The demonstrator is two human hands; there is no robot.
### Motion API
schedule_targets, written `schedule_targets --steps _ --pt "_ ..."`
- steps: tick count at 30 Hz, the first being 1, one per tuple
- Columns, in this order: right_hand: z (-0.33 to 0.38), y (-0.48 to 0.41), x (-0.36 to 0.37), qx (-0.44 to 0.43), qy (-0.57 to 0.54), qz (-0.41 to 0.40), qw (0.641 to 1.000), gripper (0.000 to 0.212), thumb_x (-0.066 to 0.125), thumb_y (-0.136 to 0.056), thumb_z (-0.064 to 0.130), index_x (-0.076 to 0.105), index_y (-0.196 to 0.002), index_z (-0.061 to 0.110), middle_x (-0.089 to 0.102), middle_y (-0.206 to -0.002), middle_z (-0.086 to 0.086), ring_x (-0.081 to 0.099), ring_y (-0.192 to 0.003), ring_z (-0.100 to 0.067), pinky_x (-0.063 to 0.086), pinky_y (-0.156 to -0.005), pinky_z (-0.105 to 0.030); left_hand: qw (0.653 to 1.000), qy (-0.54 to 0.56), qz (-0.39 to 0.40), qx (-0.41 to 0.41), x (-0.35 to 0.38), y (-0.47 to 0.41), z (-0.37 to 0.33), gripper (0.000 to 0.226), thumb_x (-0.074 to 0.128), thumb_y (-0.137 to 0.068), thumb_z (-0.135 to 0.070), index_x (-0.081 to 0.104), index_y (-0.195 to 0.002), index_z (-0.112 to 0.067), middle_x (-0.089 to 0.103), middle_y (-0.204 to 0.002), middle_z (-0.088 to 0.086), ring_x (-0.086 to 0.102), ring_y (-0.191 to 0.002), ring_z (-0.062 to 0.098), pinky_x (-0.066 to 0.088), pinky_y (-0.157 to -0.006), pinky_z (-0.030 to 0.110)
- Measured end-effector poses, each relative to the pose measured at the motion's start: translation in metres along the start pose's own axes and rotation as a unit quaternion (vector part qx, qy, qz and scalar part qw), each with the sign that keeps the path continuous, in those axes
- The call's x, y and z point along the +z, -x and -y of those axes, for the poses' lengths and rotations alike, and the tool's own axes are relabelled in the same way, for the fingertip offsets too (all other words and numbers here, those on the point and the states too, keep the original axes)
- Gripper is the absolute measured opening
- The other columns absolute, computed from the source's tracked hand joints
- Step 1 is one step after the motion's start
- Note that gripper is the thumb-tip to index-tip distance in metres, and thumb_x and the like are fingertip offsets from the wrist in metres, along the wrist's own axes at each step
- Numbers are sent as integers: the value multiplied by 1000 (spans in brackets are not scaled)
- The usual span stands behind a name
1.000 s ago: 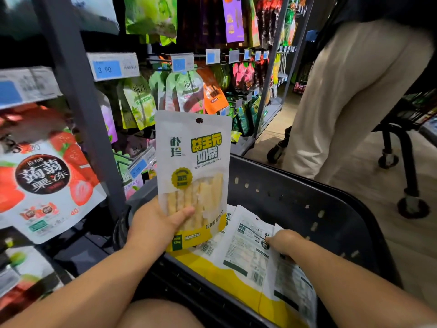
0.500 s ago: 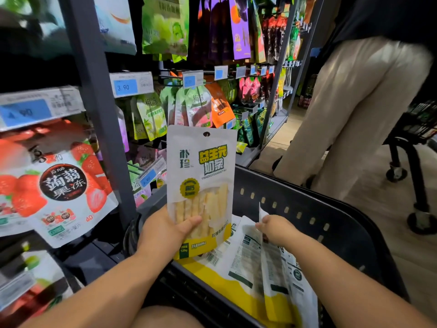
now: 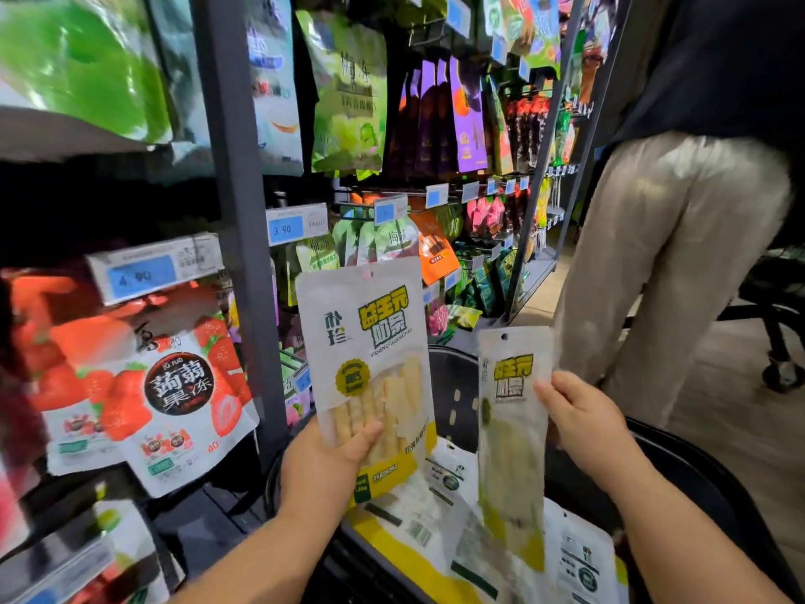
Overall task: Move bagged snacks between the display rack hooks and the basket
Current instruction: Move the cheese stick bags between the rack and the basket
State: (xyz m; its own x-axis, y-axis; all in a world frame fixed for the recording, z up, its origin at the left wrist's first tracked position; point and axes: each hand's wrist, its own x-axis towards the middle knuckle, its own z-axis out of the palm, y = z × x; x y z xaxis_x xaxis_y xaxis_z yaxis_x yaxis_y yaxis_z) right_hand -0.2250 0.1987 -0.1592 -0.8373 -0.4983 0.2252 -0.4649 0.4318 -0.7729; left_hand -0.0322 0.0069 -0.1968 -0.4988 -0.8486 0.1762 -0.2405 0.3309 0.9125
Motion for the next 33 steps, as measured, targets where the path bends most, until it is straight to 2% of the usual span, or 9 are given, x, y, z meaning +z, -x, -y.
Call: schedule_targets --steps 4,7,11,14,17,19,24,28,33 --pt "35 4 -21 -58 -75 -49 994 23 47 -101 37 63 -92 23 70 -91 1 65 -87 -25 55 -79 -49 998 -17 -35 42 -14 -1 -15 23 60 -85 -54 55 -83 -31 48 -72 -20 49 -75 15 31 -64 26" --pt "66 -1 -29 -112 -109 -76 985 42 48 -93 57 55 -88 16 64 -89 -13 61 -86 -36 54 -79 -56 996 -22 -52 67 -30 -3 -18 19 62 -88 -49 55 -90 -32 48 -75 -22 46 -75 10 33 -65 5" --pt "109 -6 -27 -197 -148 -99 964 24 46 -104 30 51 -84 16 56 -82 -20 50 -69 -30 45 -62 -43 995 49 -78 46 -65 4 -23 14 72 -85 -30 62 -85 -40 66 -84 -19 62 -85 6 41 -70 9" --pt "143 -2 -9 -243 -201 -45 948 29 45 -101 35 50 -85 12 51 -80 -25 47 -65 -26 47 -60 -39 991 102 -81 29 -98 16 -26 15 76 -82 -24 67 -89 -35 70 -75 -26 63 -73 -13 41 -58 4" --pt "175 5 26 -271 -264 15 926 28 44 -99 33 51 -82 12 55 -69 -5 48 -61 -7 42 -57 -22 990 88 -104 32 -139 35 -22 14 78 -80 -23 67 -82 -32 68 -69 -29 63 -69 -10 41 -59 4" --pt "197 14 54 -286 -283 52 914 25 43 -102 26 52 -81 15 57 -65 10 49 -59 -1 42 -56 -18 987 72 -139 27 -170 50 -19 15 79 -79 -35 64 -82 -33 69 -71 -27 61 -69 -14 41 -61 4" --pt "247 59 121 -298 -329 135 886 25 44 -102 24 54 -81 13 64 -72 10 55 -64 3 44 -61 -17 975 21 -217 -27 -245 97 4 49 66 -51 -66 67 -87 -33 73 -80 -12 67 -78 1 49 -70 16" --pt "288 109 171 -320 -374 222 841 25 44 -98 34 57 -84 19 68 -80 8 61 -72 -2 47 -64 -15 961 34 -264 -70 -296 142 19 27 82 -63 -39 70 -80 -22 74 -74 -9 65 -66 -1 49 -60 15" --pt "337 180 226 -350 -403 311 786 25 46 -102 36 58 -89 19 66 -88 -6 63 -86 -26 50 -78 -39 950 11 -298 -93 -362 205 30 19 84 -70 -29 66 -76 -24 66 -58 -24 58 -53 -12 40 -52 6"
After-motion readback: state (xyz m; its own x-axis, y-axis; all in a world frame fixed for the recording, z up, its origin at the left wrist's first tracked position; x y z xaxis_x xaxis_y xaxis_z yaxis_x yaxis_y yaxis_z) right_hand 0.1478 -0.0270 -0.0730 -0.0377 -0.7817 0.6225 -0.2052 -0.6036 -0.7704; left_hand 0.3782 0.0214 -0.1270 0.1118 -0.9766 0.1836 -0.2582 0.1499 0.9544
